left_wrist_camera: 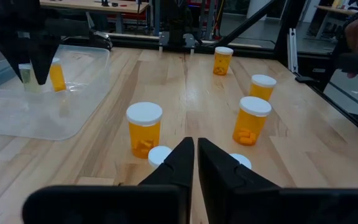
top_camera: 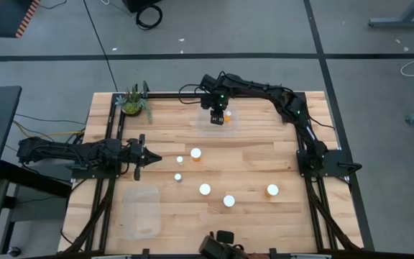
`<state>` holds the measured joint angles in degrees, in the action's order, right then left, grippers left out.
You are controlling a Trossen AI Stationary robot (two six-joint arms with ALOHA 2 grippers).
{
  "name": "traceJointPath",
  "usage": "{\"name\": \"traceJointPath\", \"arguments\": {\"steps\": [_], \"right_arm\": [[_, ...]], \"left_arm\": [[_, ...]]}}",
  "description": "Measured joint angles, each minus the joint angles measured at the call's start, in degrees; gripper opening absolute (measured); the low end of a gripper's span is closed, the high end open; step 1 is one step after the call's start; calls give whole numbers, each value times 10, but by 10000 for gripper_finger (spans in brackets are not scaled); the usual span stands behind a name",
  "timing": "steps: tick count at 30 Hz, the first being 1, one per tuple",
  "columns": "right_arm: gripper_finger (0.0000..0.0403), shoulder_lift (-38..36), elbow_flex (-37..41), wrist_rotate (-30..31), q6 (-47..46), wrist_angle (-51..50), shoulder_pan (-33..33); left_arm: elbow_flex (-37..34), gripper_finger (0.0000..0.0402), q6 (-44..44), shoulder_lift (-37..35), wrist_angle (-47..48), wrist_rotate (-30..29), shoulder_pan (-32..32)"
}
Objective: Pick and place medicine bottles into bin by pill shape (circle, oval)
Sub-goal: Put the yellow tablet bottle into the top transparent bin
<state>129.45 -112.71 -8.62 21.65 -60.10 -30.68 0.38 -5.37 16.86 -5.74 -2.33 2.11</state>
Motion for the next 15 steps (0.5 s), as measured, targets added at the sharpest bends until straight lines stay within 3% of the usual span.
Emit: {"name": "traceJointPath", "arguments": {"steps": [15], "right_arm": [[140,-2,44,28,4,36,-1]], "left_arm": [[0,25,0,0,0,0,0]]}}
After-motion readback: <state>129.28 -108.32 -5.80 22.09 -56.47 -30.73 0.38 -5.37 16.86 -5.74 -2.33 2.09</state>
